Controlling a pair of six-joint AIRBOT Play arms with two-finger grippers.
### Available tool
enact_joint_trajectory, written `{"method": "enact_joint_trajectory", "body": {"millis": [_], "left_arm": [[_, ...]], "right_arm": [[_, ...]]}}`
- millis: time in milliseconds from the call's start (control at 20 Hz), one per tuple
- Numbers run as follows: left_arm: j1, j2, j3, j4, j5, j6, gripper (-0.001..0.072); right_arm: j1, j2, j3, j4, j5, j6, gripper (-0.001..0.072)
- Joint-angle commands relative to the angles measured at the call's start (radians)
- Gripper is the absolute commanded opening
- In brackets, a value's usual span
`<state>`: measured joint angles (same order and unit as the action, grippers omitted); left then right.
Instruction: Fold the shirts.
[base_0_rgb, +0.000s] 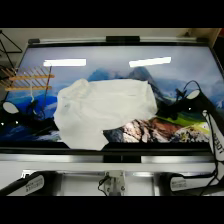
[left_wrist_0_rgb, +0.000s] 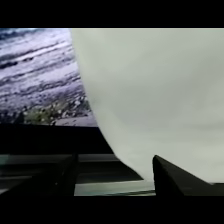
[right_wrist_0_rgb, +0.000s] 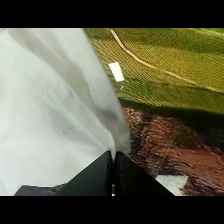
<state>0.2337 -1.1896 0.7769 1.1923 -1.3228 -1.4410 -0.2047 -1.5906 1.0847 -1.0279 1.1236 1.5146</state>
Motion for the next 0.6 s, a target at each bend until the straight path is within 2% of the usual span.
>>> {"method": "enact_joint_trajectory", "body": {"millis": [0,150,300,350,450,500,550], "left_arm": [[0.014,0.007,-0.091,-0.053,0.005,0.016,0.0568],[-0.02,0.005,-0.172,-0.128,0.124,0.014,0.0566],[-0.067,-0.025,-0.2,-0.139,0.177,0.003,0.0564],[-0.079,-0.04,-0.198,-0.142,0.194,-0.013,0.0516],[-0.084,-0.05,-0.198,-0.146,0.247,-0.027,0.0256],[-0.084,-0.047,-0.191,-0.146,0.266,-0.014,0.005],[-0.084,-0.038,-0.17,-0.147,0.261,0.014,0.0031]], "right_arm": [[0.001,0.001,0.0,-0.005,0.026,-0.001,0.0057],[0.001,0.001,0.0,-0.004,0.032,0.0,0.0058],[0.001,0.001,0.0,-0.002,0.048,0.0,0.0057],[0.001,0.001,0.0,-0.002,0.052,0.0,0.0058],[0.001,0.001,0.0,0.002,0.063,0.0,0.0057],[0.001,0.005,0.0,0.002,0.07,-0.001,0.0057],[0.001,0.015,0.0,0.002,0.075,-0.005,0.0057]]}}
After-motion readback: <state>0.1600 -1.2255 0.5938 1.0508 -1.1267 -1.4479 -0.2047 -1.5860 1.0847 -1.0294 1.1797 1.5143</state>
